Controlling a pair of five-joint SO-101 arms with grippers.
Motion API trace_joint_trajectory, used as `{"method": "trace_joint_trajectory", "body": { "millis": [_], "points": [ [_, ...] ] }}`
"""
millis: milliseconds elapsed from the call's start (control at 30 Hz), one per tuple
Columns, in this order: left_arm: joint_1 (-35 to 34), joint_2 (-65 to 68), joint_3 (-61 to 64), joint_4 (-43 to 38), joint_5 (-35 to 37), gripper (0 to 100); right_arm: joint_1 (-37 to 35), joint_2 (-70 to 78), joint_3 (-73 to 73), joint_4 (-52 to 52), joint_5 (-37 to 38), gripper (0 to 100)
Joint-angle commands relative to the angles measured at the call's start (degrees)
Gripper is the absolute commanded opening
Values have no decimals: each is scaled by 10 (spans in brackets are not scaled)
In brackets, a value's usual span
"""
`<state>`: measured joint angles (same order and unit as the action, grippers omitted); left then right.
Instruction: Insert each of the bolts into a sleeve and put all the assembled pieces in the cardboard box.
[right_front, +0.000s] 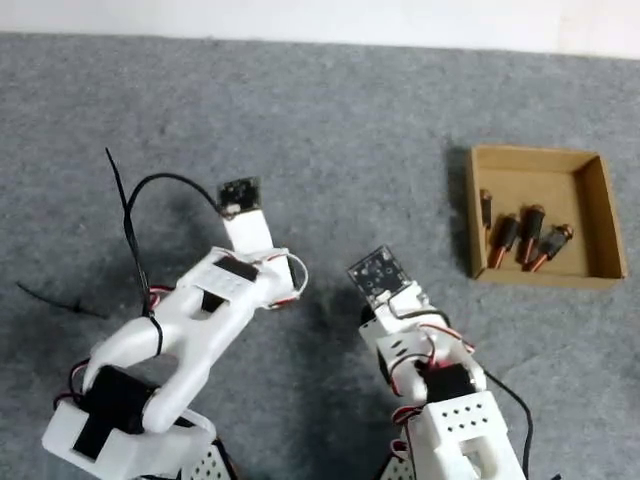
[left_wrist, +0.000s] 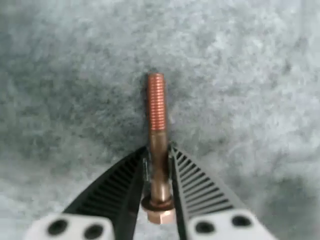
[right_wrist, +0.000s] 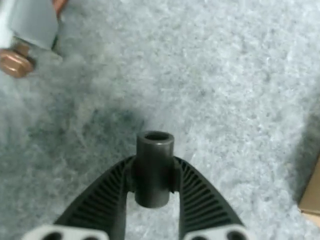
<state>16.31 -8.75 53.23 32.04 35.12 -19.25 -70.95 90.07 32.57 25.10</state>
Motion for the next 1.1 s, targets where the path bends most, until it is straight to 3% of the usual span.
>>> {"method": "trace_joint_trajectory", "body": {
  "millis": [0, 100, 367, 467, 533, 667, 733, 900, 1067],
  "points": [
    [-34, -66, -23, 69, -272, 5, 6, -9, -7, -20, -2, 5],
    [-71, -142, -23, 118, -480, 5, 6, -9, -6, -20, -1, 5],
    [-196, -247, -25, 186, -908, 5, 7, -9, 7, -20, -1, 5],
    [-243, -224, -24, 190, -1027, 5, 6, -9, 7, -20, -1, 5],
    [-262, -191, -33, 185, -1059, 5, 6, -9, 7, -20, -1, 5],
    [-268, -98, -92, 200, -1060, 18, 6, -9, 8, -20, -1, 5],
    [-268, -53, -119, 217, -1029, 111, 6, -9, 8, -20, -1, 5],
    [-297, -20, -167, 219, -745, 348, 6, -9, 10, -20, -1, 5],
    [-297, -48, -200, 266, -439, 372, 6, -9, 10, -20, -1, 5]
  ]
}}
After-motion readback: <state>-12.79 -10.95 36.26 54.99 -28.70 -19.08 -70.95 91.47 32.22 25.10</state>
